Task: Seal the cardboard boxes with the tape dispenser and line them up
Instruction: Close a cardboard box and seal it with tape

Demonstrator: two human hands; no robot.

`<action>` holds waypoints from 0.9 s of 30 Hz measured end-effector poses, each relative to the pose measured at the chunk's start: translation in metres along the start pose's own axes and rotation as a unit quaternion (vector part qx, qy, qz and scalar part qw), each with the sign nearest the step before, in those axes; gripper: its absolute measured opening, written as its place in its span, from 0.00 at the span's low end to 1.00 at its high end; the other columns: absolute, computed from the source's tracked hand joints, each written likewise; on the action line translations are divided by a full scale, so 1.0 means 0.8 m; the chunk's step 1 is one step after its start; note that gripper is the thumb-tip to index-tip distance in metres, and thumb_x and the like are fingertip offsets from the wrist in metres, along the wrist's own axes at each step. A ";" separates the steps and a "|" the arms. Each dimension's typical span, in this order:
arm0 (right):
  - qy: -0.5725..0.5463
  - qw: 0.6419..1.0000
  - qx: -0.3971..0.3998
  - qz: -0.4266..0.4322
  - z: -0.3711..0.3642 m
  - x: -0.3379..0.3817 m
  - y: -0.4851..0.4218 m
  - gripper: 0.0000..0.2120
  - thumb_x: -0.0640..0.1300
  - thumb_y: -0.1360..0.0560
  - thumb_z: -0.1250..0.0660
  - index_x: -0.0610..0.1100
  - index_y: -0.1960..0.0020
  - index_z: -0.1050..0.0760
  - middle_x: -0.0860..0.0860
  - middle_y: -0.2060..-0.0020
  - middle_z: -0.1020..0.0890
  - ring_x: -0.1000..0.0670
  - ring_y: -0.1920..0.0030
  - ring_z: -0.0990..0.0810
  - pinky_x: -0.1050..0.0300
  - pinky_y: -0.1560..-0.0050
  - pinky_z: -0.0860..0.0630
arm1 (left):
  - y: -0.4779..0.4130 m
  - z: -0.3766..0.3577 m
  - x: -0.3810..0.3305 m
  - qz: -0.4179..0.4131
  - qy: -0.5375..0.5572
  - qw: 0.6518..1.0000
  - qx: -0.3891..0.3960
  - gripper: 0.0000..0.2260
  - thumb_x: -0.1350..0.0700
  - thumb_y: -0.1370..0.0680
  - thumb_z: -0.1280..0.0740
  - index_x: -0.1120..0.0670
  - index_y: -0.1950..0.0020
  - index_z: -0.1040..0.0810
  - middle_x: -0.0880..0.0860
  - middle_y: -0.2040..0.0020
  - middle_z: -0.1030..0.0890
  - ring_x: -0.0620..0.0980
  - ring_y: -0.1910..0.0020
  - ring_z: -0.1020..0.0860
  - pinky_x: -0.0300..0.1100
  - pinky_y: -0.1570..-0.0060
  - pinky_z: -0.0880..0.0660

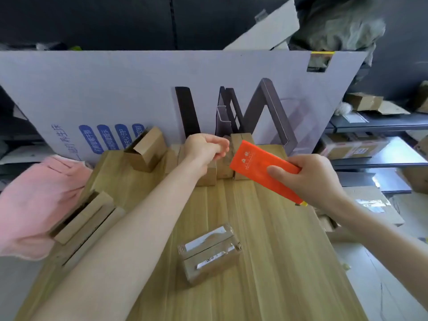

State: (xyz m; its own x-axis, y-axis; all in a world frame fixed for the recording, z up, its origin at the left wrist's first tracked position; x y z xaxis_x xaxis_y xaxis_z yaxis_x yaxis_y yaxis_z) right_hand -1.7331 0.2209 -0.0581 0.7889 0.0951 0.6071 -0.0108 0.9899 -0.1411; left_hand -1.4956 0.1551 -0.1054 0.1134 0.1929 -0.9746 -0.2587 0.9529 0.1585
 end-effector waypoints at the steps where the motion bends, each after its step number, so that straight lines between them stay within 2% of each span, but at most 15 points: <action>1: -0.001 1.000 0.009 -0.021 -0.010 -0.018 0.011 0.15 0.57 0.31 0.29 0.45 0.65 0.19 0.49 0.74 0.20 0.49 0.74 0.20 0.49 0.74 0.21 | -0.003 0.003 0.021 0.016 -0.008 1.000 -0.003 0.09 0.68 0.29 0.29 0.55 0.64 0.16 0.52 0.64 0.15 0.48 0.64 0.17 0.38 0.62 0.21; 5: -0.012 0.993 0.053 -0.101 -0.051 -0.093 0.071 0.10 0.57 0.32 0.29 0.51 0.65 0.19 0.51 0.75 0.20 0.51 0.77 0.21 0.47 0.74 0.21 | -0.009 0.015 0.103 0.068 -0.062 0.996 -0.004 0.09 0.67 0.28 0.29 0.55 0.64 0.17 0.53 0.63 0.16 0.46 0.65 0.19 0.36 0.64 0.23; 8: -0.018 0.987 0.066 -0.148 -0.081 -0.141 0.125 0.07 0.55 0.32 0.28 0.57 0.67 0.21 0.57 0.76 0.20 0.55 0.78 0.23 0.51 0.75 0.22 | -0.006 0.009 0.162 0.095 -0.122 0.988 0.014 0.09 0.66 0.28 0.28 0.54 0.64 0.17 0.52 0.62 0.15 0.45 0.66 0.20 0.37 0.65 0.24; 11: 0.000 0.976 0.084 -0.203 -0.114 -0.180 0.171 0.09 0.56 0.32 0.28 0.53 0.66 0.20 0.55 0.76 0.20 0.55 0.76 0.22 0.53 0.75 0.24 | 0.006 -0.015 0.210 0.102 -0.187 0.975 0.068 0.06 0.62 0.28 0.26 0.52 0.64 0.16 0.50 0.64 0.15 0.46 0.64 0.18 0.38 0.62 0.22; 14: 0.005 0.962 0.101 -0.254 -0.146 -0.208 0.198 0.13 0.57 0.30 0.29 0.49 0.66 0.19 0.51 0.76 0.20 0.53 0.77 0.22 0.51 0.74 0.23 | 0.010 -0.037 0.238 0.092 -0.241 0.961 0.097 0.06 0.58 0.28 0.25 0.49 0.65 0.16 0.48 0.66 0.16 0.47 0.63 0.17 0.39 0.59 0.20; 16: 0.000 0.956 0.105 -0.275 -0.161 -0.218 0.207 0.13 0.58 0.29 0.30 0.49 0.66 0.19 0.51 0.76 0.20 0.53 0.78 0.22 0.49 0.75 0.22 | 0.009 -0.048 0.247 0.080 -0.269 0.953 0.111 0.05 0.57 0.28 0.26 0.50 0.63 0.16 0.48 0.67 0.16 0.45 0.65 0.18 0.38 0.62 0.21; 19: 0.008 0.952 0.104 -0.286 -0.174 -0.224 0.211 0.13 0.58 0.29 0.31 0.50 0.65 0.19 0.52 0.76 0.20 0.54 0.78 0.22 0.53 0.76 0.23 | 0.005 -0.056 0.257 0.062 -0.302 0.944 0.121 0.04 0.56 0.27 0.27 0.50 0.61 0.16 0.47 0.67 0.17 0.43 0.65 0.19 0.35 0.64 0.24; 27: 0.044 0.939 0.130 -0.316 -0.210 -0.239 0.202 0.17 0.60 0.28 0.34 0.47 0.66 0.21 0.52 0.75 0.20 0.53 0.75 0.21 0.59 0.75 0.27 | -0.016 -0.066 0.288 0.040 -0.354 0.924 0.137 0.05 0.59 0.26 0.29 0.53 0.61 0.16 0.46 0.65 0.17 0.43 0.63 0.19 0.37 0.58 0.24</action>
State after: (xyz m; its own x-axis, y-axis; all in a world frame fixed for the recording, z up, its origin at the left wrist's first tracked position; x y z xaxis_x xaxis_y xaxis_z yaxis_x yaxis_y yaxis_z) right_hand -1.7822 0.3450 -0.3285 0.7355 -0.5174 0.4374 0.3362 0.8392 0.4274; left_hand -1.5170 0.1748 -0.3400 0.7282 0.2785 -0.6262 -0.0526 0.9337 0.3542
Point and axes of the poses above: each hand's wrist, its own y-axis away from the middle knuckle, its own z-axis out of the back of the hand, x = y × z, the point moved 8 cm from there along -y, towards the middle knuckle
